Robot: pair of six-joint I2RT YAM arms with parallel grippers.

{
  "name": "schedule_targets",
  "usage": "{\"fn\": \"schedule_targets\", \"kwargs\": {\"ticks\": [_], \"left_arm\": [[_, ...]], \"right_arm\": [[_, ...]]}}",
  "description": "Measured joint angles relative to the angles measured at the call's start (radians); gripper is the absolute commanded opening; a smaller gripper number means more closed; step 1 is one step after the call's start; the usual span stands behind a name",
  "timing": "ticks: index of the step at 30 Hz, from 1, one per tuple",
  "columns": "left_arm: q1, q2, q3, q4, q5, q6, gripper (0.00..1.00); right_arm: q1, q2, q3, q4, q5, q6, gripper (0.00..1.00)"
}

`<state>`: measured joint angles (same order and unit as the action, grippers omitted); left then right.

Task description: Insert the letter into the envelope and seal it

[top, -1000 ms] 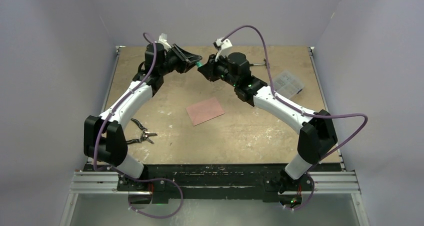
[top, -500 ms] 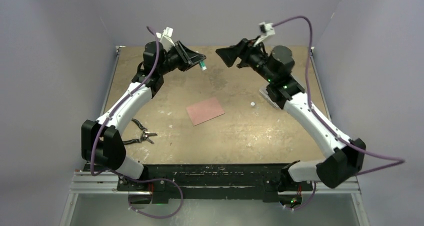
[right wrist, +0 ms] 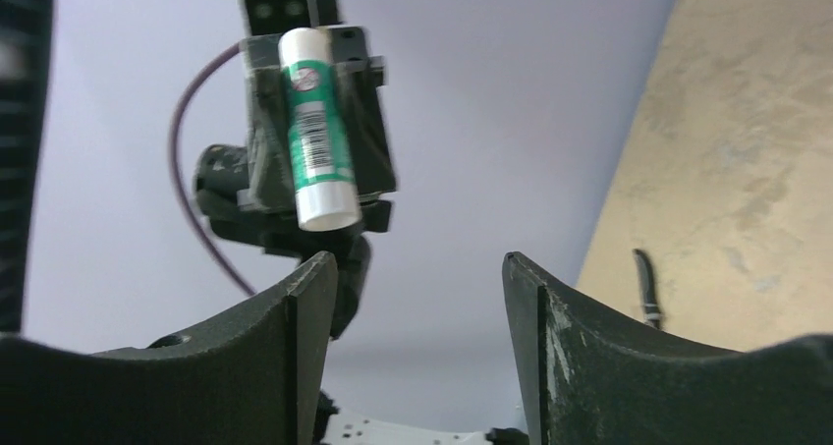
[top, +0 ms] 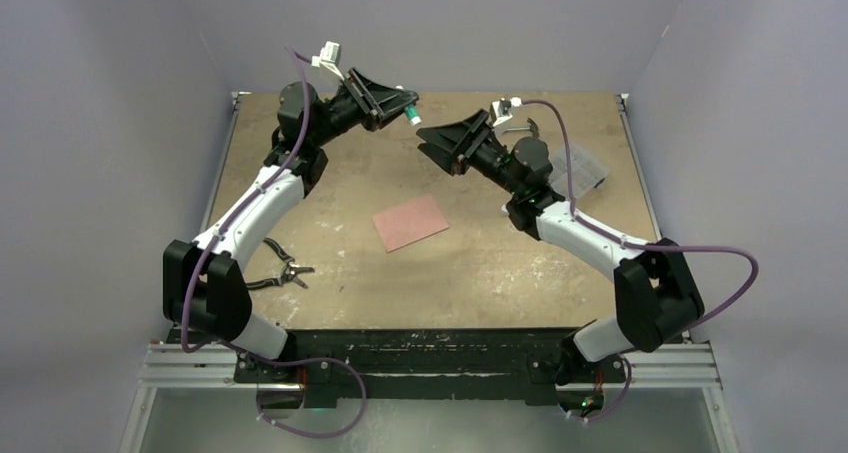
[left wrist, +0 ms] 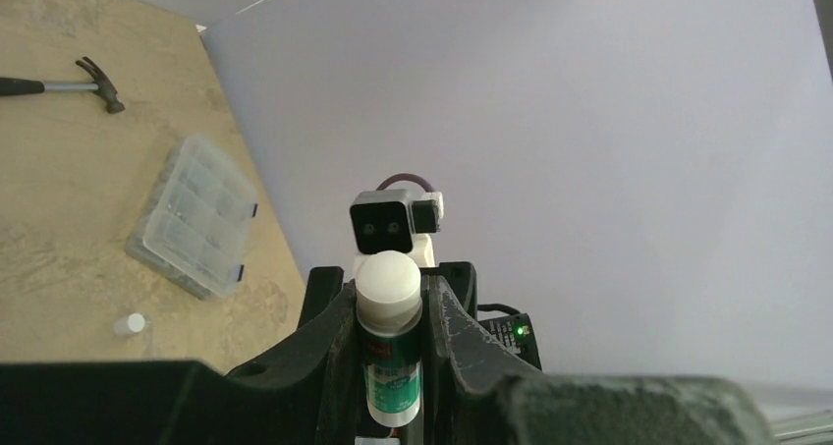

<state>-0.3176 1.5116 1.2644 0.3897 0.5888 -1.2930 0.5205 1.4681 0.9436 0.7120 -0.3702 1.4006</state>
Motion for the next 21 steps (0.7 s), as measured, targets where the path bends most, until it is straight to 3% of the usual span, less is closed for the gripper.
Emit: {"fn": "schedule_targets", "kwargs": {"ticks": [6,12,17,21], "left_arm": [[-0.002,0.000,-0.005,0.024,0.004,-0.058,0.00],[-0.006,0.000,-0.027,0.068,0.008,-0.110,0.00],[-0.006,0.000,-0.034,0.087,0.010,-0.131,0.00],[-0.006,0.000,-0.039,0.094,0.010,-0.138,0.00]], "right_arm": [[0.002,0.004,-0.002,0.175,-0.032,0.071,0.66],[0.002,0.007,0.010,0.205,-0.042,0.086,0.63],[0.002,0.034,0.046,0.204,-0.046,0.089,0.48],[0.002,0.066,0.077,0.200,-0.058,0.085,0.26]]}}
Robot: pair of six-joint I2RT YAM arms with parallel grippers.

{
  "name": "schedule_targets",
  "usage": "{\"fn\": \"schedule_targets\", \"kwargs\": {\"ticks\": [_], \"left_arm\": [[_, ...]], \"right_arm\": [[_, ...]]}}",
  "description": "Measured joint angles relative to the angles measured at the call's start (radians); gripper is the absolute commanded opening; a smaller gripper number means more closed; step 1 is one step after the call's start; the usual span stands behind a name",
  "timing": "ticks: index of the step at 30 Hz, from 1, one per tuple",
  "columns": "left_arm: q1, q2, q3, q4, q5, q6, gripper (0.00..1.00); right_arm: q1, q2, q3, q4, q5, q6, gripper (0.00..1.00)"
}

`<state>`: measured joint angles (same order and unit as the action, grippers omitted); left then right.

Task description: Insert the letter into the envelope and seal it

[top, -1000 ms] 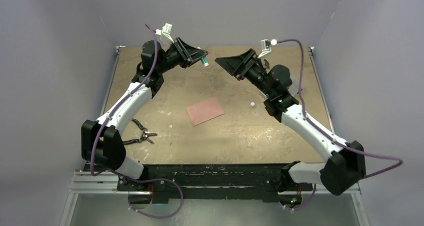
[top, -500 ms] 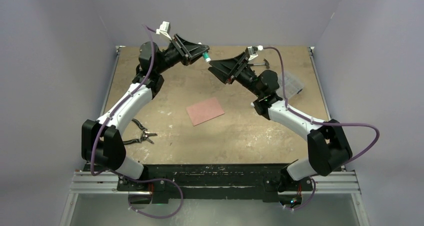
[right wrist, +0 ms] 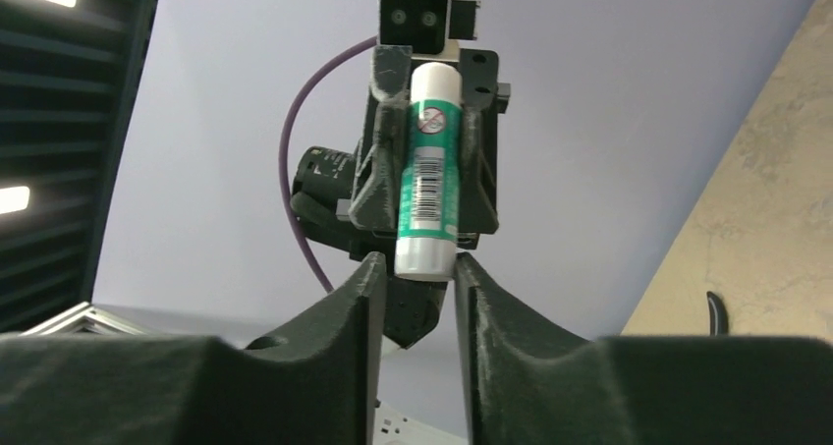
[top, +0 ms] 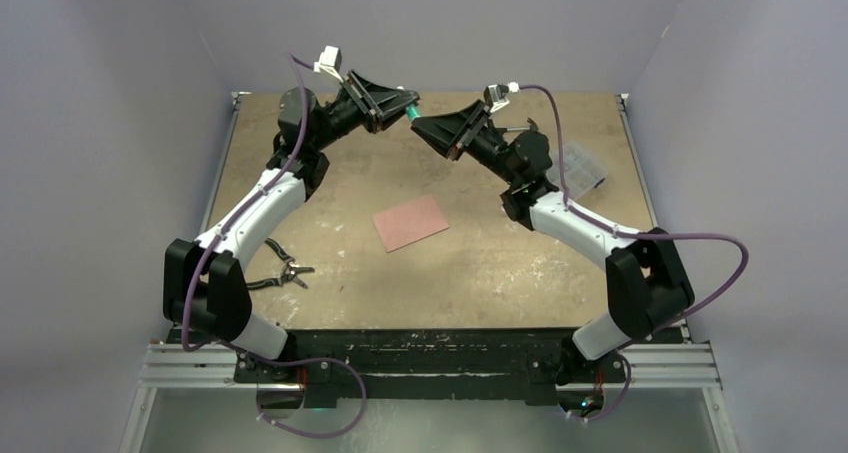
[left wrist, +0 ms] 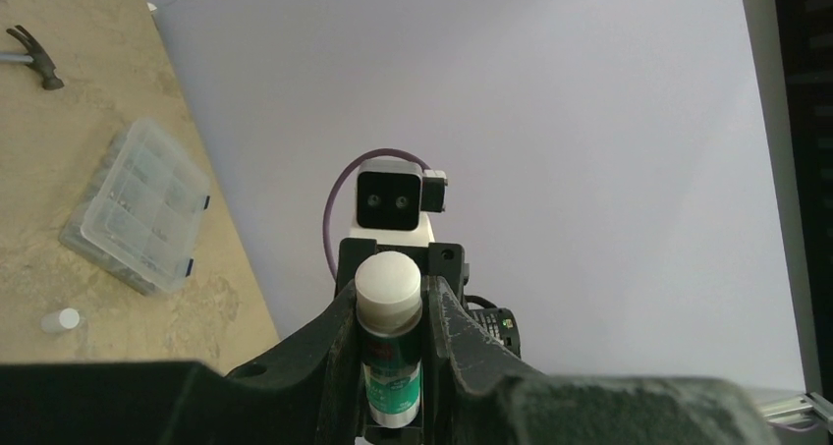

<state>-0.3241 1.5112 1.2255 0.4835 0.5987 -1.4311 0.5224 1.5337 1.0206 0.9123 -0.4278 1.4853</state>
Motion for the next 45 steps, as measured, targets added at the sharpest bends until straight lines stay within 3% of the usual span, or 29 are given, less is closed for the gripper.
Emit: {"fn": "schedule_targets", "kwargs": {"ticks": [4,10,14,18,22,27,28,30,31,32,34,37,40,42,45], "left_arm": [[0.000,-0.001,-0.002,-0.007,-0.006,0.003,0.00],[0.005,-0.005,0.014,-0.127,-0.069,0.060,0.00],[0.007,-0.005,0.054,-0.269,-0.129,0.137,0.00],[0.008,-0.004,0.081,-0.389,-0.186,0.223,0.00],[0.010,0.011,0.124,-0.499,-0.230,0.309,0.00],[0.009,0.018,0.146,-0.518,-0.258,0.352,0.00],[0.007,0.019,0.148,-0.518,-0.258,0.357,0.00],[0.000,0.018,0.151,-0.518,-0.260,0.375,0.00],[-0.002,0.018,0.151,-0.515,-0.262,0.383,0.00],[-0.004,0.018,0.151,-0.510,-0.262,0.389,0.00],[-0.005,0.014,0.150,-0.518,-0.249,0.425,0.00],[-0.008,0.010,0.146,-0.468,-0.206,0.475,0.00],[-0.019,-0.007,0.142,-0.410,-0.156,0.594,0.00],[-0.014,-0.029,0.132,-0.383,-0.121,0.720,0.00],[-0.002,-0.064,0.122,-0.326,-0.036,0.877,0.00]], "right_arm": [[0.000,0.016,0.006,-0.017,-0.011,-0.013,0.01],[0.001,0.016,0.085,-0.216,-0.009,-0.200,0.00],[0.011,0.016,0.181,-0.435,0.038,-0.476,0.00],[0.087,0.018,0.245,-0.602,0.217,-0.853,0.00],[0.177,0.035,0.246,-0.602,0.436,-1.204,0.00],[0.266,0.063,0.218,-0.483,0.644,-1.611,0.00],[0.281,0.063,0.203,-0.449,0.679,-1.677,0.07],[0.299,0.063,0.188,-0.424,0.726,-1.754,0.42],[0.301,0.063,0.188,-0.426,0.734,-1.768,0.60],[0.301,0.058,0.189,-0.436,0.732,-1.762,0.73],[0.278,0.039,0.198,-0.486,0.721,-1.719,0.82],[0.220,-0.014,0.222,-0.600,0.634,-1.599,0.83],[0.184,-0.111,0.219,-0.679,0.558,-1.440,0.74],[0.165,-0.198,0.191,-0.666,0.526,-1.339,0.69],[0.145,-0.384,0.069,-0.574,0.470,-1.200,0.70]]}}
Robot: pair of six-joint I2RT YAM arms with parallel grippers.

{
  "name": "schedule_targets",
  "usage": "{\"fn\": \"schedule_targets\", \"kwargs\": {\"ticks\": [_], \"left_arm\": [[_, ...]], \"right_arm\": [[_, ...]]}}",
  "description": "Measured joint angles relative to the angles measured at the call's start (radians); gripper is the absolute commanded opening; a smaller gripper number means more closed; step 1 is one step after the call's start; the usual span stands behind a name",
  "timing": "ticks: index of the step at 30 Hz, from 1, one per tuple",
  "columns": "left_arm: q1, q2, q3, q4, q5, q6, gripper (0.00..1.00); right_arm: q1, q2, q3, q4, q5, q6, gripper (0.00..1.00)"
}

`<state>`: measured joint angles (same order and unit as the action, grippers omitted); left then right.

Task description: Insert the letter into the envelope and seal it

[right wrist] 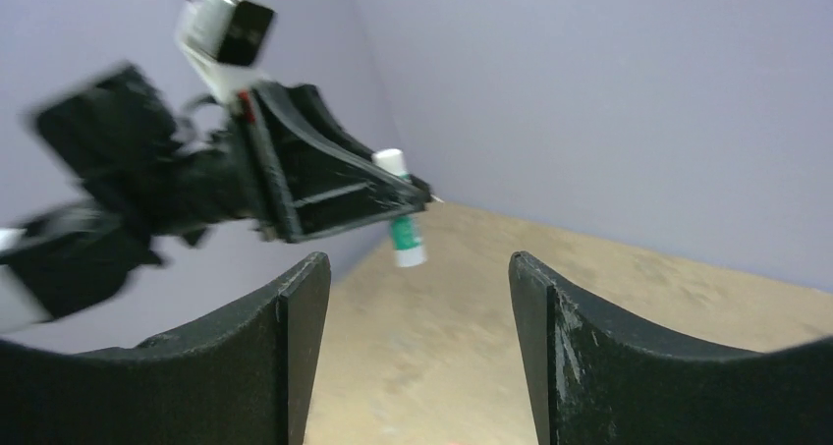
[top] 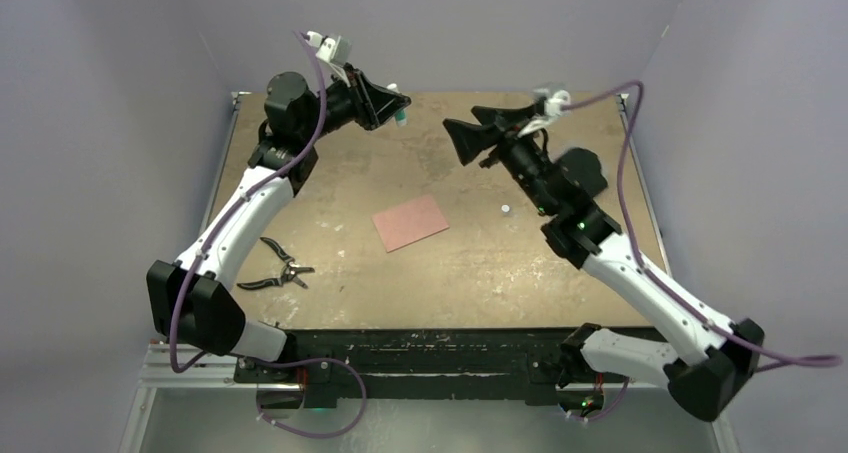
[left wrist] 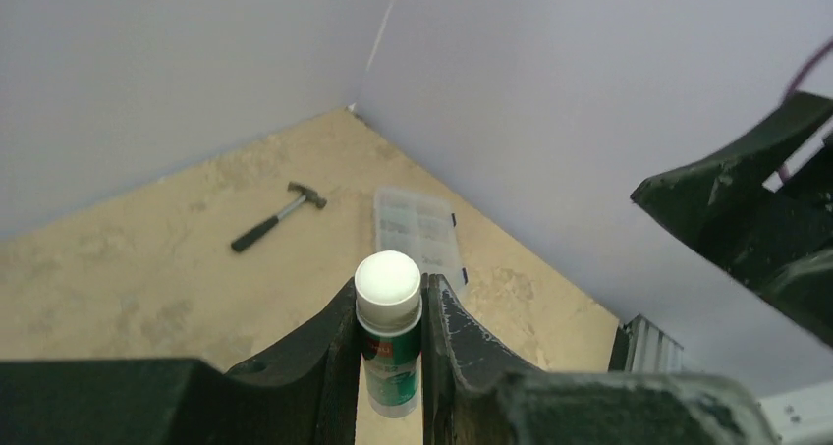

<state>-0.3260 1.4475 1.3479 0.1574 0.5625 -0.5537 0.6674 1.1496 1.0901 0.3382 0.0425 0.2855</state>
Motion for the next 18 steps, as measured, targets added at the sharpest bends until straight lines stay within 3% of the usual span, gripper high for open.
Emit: {"fn": "schedule_targets", "kwargs": {"ticks": [3,7,9,14,18], "left_arm": [[0.007,-0.015,0.008,0.087,0.143,0.095,0.00],[0.010,-0.010,0.055,0.156,0.327,0.152,0.00],[0.010,-0.010,0.070,0.186,0.389,0.156,0.00],[0.011,-0.004,0.071,0.327,0.482,0.077,0.00],[0.011,-0.002,0.071,0.426,0.488,-0.042,0.00]], "right_arm": [[-0.001,-0.100,-0.080,0.089,-0.058,0.086,0.74],[-0.001,-0.098,-0.091,0.164,-0.158,0.143,0.78],[0.000,-0.058,-0.091,0.183,-0.214,0.169,0.71],[0.000,0.010,-0.091,0.186,-0.240,0.221,0.66],[0.000,0.006,-0.089,0.190,-0.237,0.258,0.75]]}}
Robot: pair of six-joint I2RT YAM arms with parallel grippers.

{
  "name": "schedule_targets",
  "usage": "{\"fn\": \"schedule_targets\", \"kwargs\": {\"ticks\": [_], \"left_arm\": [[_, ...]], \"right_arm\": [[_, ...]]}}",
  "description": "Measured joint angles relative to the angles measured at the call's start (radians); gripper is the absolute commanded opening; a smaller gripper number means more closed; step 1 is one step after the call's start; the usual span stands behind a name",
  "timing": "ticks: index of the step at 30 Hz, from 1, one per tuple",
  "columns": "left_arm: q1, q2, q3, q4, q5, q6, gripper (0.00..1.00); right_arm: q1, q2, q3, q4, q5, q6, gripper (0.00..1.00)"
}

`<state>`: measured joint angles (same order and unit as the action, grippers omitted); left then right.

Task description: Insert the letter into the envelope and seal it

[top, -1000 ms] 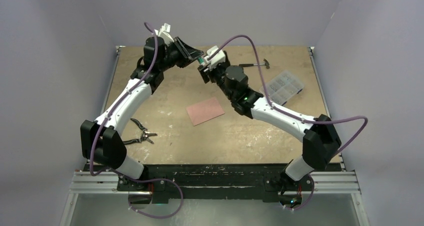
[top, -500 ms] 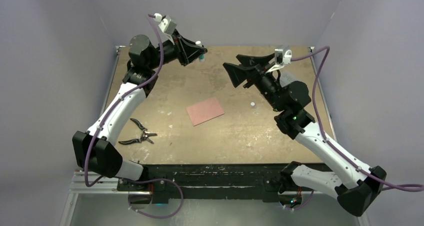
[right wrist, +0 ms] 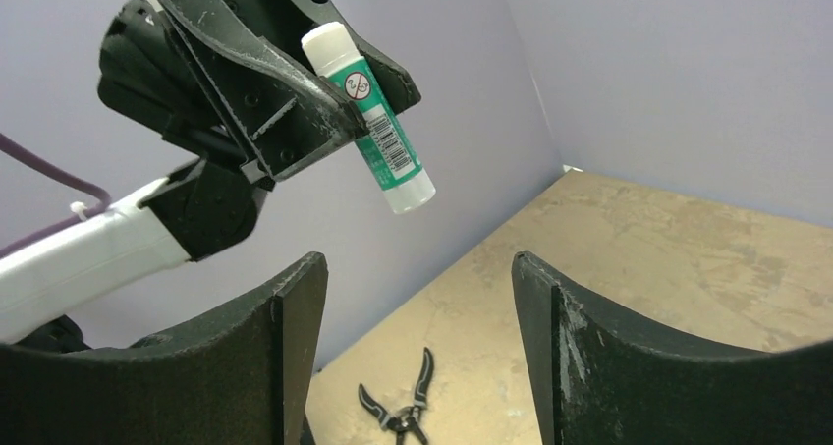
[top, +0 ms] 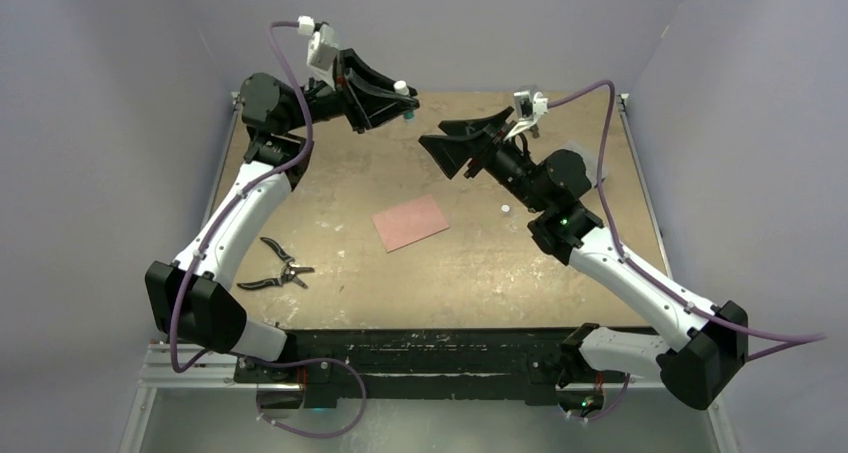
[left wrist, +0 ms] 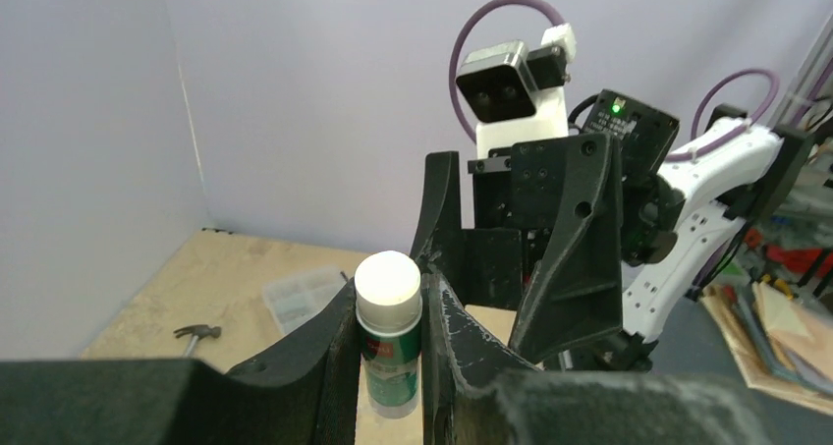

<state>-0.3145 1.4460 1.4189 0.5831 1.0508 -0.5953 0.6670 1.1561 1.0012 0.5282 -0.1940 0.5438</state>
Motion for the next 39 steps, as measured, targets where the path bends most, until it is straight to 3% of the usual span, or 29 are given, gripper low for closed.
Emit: {"fn": "schedule_targets", "kwargs": {"ticks": [4,9,12,18,21,26,30,39], "left_arm": [[0.000,0.019,-0.007,0.127,-0.056,-0.210,0.00],[-0.002,0.022,-0.071,0.303,-0.194,-0.501,0.00],[-0.002,0.025,-0.101,0.380,-0.256,-0.642,0.00],[-0.002,0.026,-0.145,0.494,-0.341,-0.834,0.00],[-0.002,0.028,-0.152,0.502,-0.354,-0.853,0.00],[-0.002,0.028,-0.154,0.510,-0.360,-0.865,0.00],[-0.002,0.028,-0.154,0.509,-0.364,-0.865,0.00],[0.000,0.025,-0.146,0.444,-0.403,-0.841,0.00]], "right_arm": [[0.000,0.017,0.024,0.015,0.001,0.101,0.83],[0.000,0.077,0.028,0.153,0.001,0.369,0.83],[0.000,0.140,0.024,0.306,-0.004,0.551,0.81],[0.000,0.277,0.039,0.489,-0.019,0.824,0.64],[0.000,0.299,0.053,0.512,-0.030,0.880,0.55],[0.000,0.294,0.085,0.524,-0.034,0.910,0.49],[0.000,0.289,0.105,0.507,-0.034,0.905,0.29],[-0.004,0.288,0.173,0.355,-0.033,0.812,0.00]]}}
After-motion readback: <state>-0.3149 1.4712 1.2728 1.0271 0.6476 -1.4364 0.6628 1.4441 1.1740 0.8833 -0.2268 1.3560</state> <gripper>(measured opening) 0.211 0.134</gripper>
